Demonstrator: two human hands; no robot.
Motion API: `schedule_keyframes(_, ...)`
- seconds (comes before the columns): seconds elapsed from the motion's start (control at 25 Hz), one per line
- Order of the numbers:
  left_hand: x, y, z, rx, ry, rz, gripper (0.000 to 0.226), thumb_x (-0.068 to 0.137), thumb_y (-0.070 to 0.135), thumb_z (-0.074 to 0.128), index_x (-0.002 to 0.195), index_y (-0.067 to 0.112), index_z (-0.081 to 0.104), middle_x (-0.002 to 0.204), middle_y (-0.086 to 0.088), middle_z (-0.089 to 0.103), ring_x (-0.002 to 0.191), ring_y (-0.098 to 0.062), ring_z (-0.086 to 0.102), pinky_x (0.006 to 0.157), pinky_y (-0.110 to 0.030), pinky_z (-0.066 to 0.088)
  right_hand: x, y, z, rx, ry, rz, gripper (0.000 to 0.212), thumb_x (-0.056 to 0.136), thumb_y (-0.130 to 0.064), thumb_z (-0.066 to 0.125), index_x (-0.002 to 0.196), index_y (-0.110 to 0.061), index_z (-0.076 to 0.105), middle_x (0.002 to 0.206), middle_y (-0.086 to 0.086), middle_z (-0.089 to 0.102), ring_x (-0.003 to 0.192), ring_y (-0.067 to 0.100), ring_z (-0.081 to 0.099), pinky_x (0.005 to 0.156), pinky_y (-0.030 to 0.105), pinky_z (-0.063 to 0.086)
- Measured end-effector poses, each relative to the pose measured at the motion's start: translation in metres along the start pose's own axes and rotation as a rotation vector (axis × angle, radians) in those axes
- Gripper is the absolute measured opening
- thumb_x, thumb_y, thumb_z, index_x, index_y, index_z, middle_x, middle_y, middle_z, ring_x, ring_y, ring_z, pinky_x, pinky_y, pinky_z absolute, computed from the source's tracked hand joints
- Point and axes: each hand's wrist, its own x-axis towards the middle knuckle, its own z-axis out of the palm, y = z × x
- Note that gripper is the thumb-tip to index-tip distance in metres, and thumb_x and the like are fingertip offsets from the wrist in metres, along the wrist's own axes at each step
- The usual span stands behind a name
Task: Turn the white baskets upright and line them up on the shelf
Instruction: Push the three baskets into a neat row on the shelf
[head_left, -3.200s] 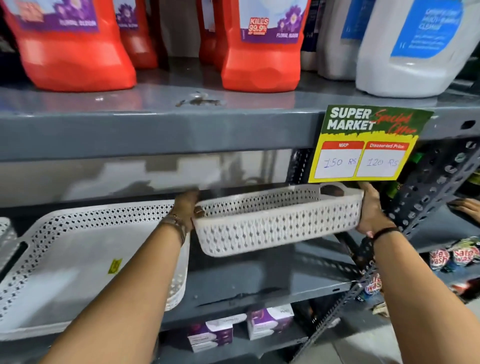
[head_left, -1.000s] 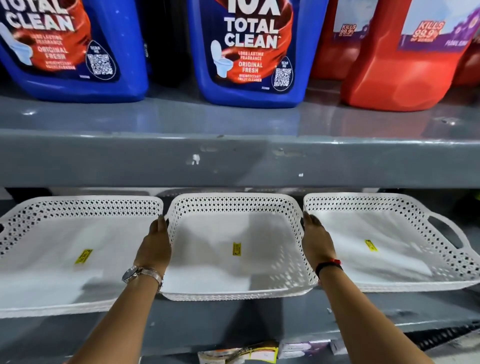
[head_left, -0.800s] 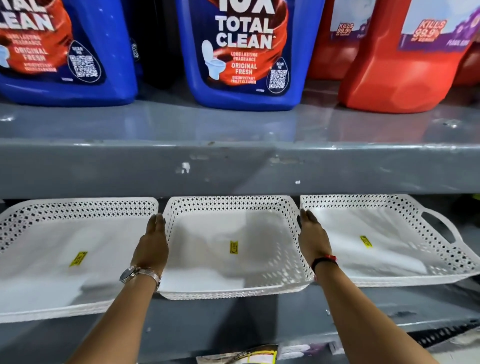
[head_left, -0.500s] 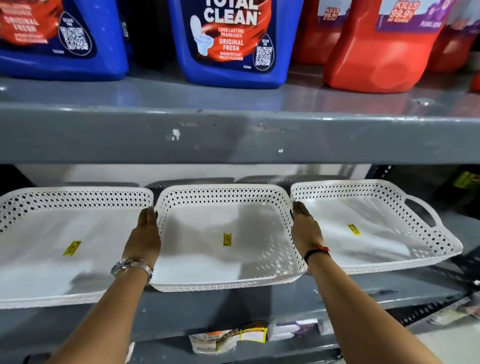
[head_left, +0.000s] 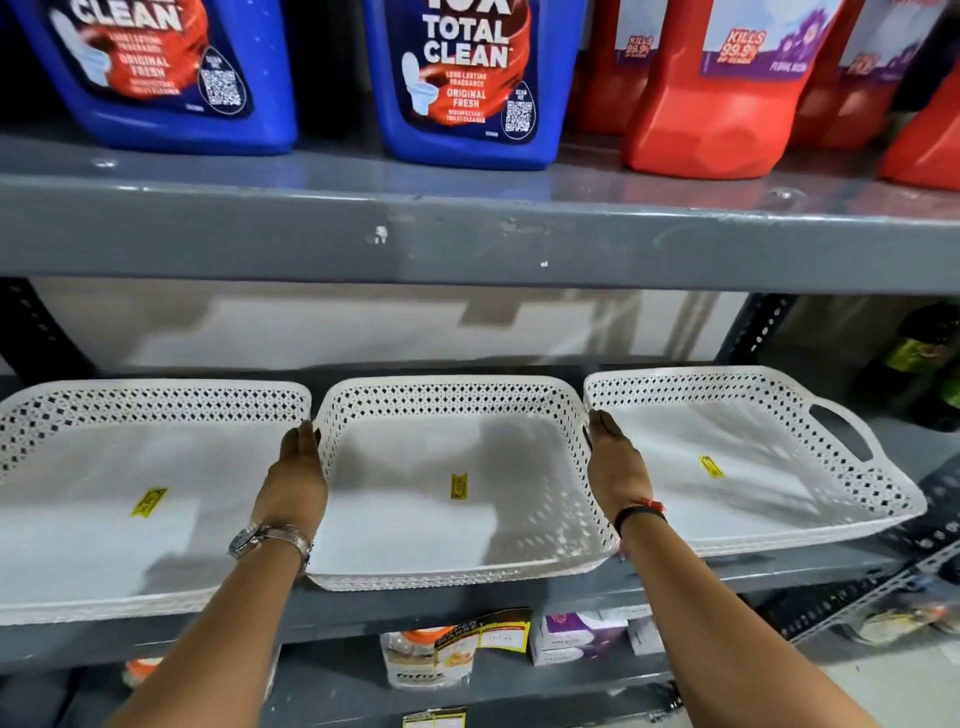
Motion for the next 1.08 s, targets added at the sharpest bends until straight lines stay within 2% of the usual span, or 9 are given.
schedule_keyframes(0.2,-0.005,-0.003,0.0,0.024,0.03,0.041,0.06,0.089,-0.01,0.03,0.146,0.0,0.015,0.151,-0.022,0.025,0.119,-0.045,0.05,0.098,-0.049,0.044,-0.007,0.0,-0.003,-0.012,0.0,0.0,0.062,0.09,0.011,0.025,0.148,-0.008,0.014,0.158,0.003,0.015,0.143,0.018,0.023,0.114,0.026,0.025)
schedule_keyframes(0.68,-0.007,-0.005,0.001,0.042,0.016,0.062,0.061,0.087,-0.011,0.033,0.145,0.0,0.017,0.151,-0.022,0.025,0.122,-0.044,0.049,0.099,-0.049,0.045,-0.012,0.005,0.001,0.054,0.063,0.02,0.062,0.088,0.011,0.025,0.147,-0.01,0.022,0.156,0.003,0.025,0.141,0.02,0.028,0.114,0.028,0.027)
schedule_keyframes(0.96,-0.007,-0.006,0.001,-0.003,0.068,0.094,0.055,0.084,-0.015,0.034,0.138,-0.008,0.029,0.142,-0.03,0.035,0.098,-0.05,0.06,0.083,-0.056,0.052,-0.01,0.004,0.0,0.03,0.028,0.001,0.063,0.089,0.013,0.024,0.148,-0.008,0.016,0.158,0.0,0.015,0.144,0.013,0.02,0.114,0.025,0.024)
schedule_keyframes(1.08,-0.008,-0.005,0.0,-0.032,0.064,0.074,0.053,0.084,-0.016,0.033,0.137,-0.008,0.03,0.142,-0.029,0.035,0.099,-0.052,0.059,0.084,-0.056,0.051,-0.009,0.006,0.001,0.034,0.024,0.007,0.063,0.089,0.012,0.024,0.148,-0.009,0.017,0.158,-0.002,0.014,0.144,0.012,0.019,0.115,0.024,0.024)
